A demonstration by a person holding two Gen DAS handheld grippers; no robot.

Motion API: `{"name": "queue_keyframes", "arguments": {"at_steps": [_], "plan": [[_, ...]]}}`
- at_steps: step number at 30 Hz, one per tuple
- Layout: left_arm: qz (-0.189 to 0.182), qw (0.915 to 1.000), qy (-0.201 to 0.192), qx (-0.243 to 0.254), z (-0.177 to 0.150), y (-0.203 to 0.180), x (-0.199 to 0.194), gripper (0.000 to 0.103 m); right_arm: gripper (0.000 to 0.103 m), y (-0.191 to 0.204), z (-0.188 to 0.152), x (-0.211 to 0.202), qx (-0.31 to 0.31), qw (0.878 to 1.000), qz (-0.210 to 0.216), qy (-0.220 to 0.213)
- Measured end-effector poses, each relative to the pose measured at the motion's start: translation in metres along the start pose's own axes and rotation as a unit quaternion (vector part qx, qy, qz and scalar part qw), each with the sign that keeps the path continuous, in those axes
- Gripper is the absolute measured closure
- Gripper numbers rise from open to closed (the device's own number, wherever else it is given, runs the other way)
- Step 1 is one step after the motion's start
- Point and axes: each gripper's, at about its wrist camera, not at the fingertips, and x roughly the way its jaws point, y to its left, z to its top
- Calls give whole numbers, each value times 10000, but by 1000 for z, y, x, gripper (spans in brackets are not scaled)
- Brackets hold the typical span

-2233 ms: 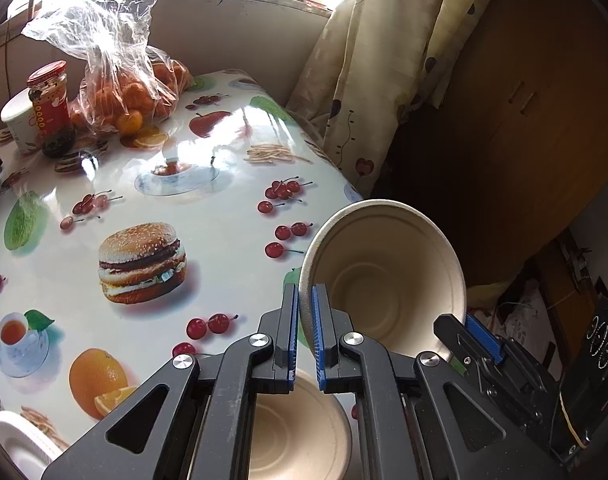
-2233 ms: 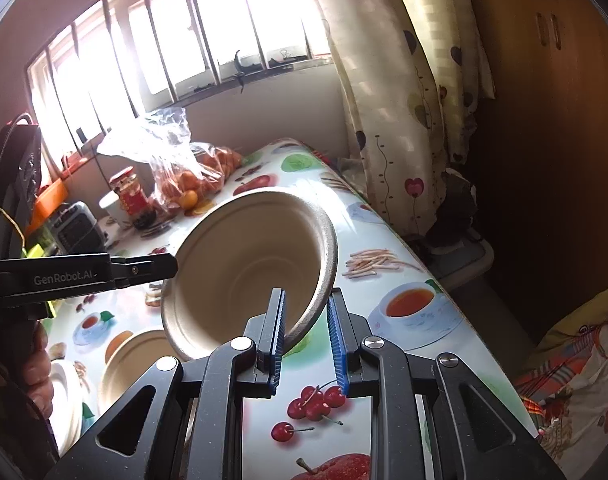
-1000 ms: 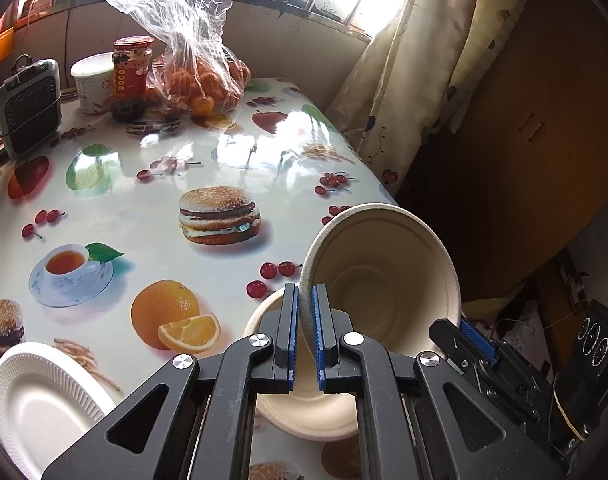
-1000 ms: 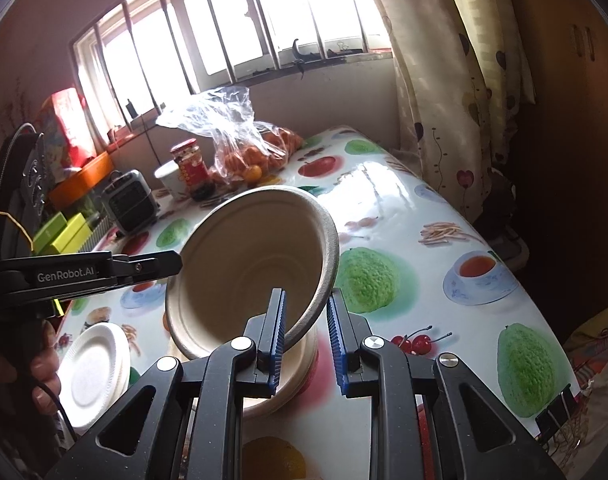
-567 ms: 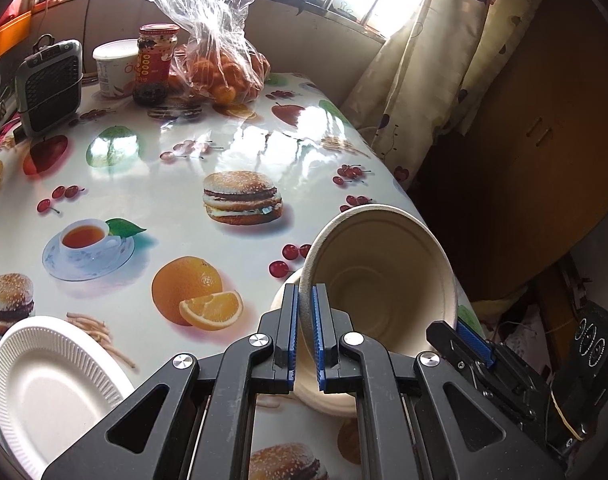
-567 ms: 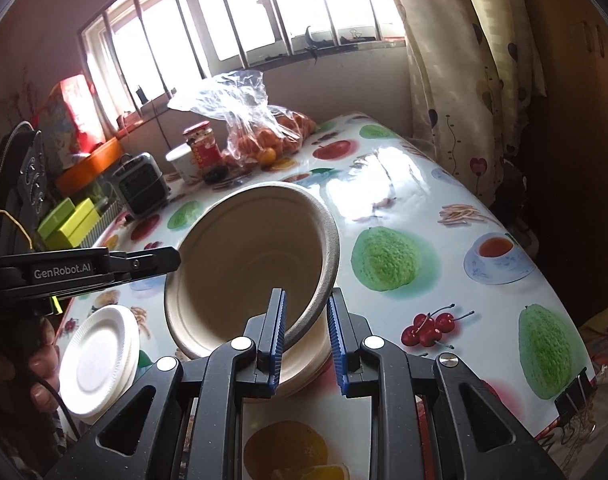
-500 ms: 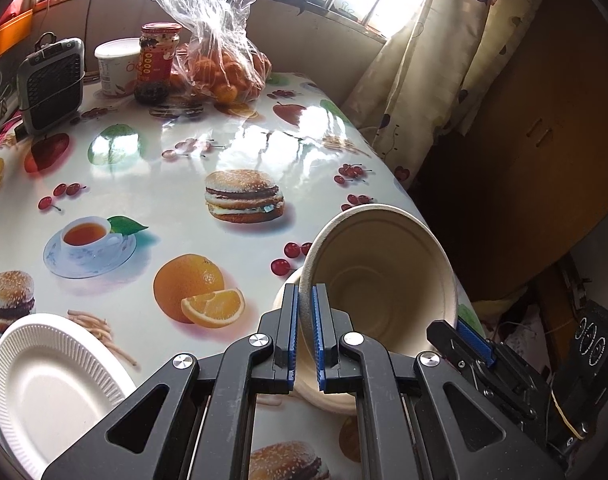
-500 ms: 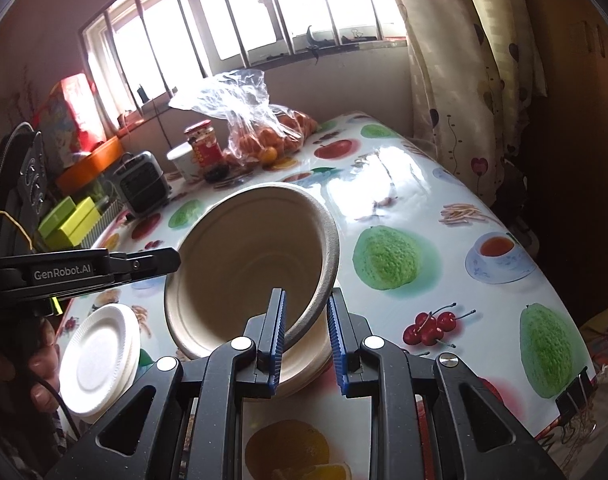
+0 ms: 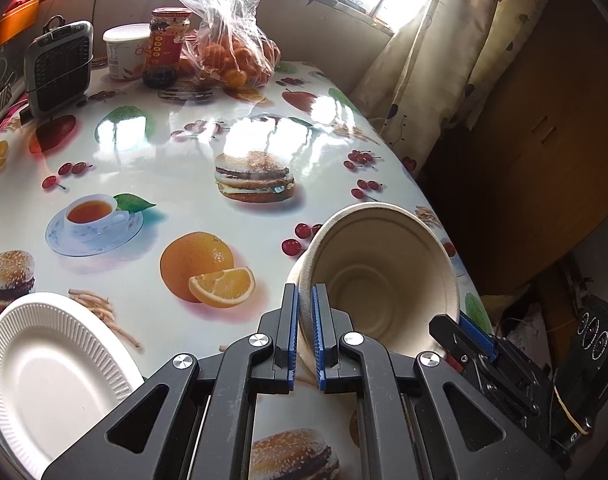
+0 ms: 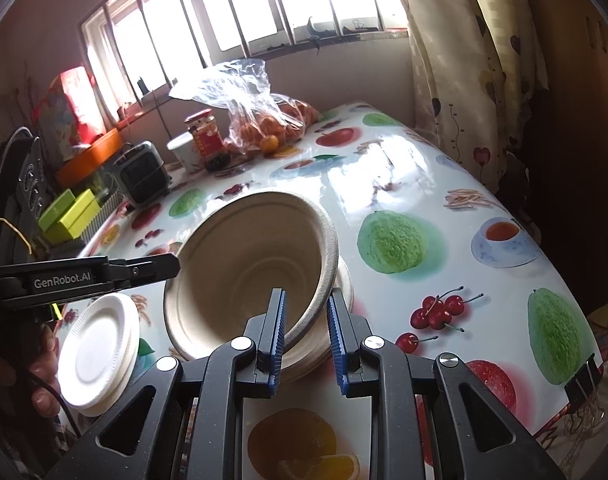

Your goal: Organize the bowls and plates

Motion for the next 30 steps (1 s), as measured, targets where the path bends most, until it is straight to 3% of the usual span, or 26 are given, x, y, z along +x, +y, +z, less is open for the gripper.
{"name": "queue_keyframes", "arguments": {"at_steps": [30], "plan": [[42,9998,151,-79,-6,3,10,96,83,0,-6,10,14,9998,-96,159]]}}
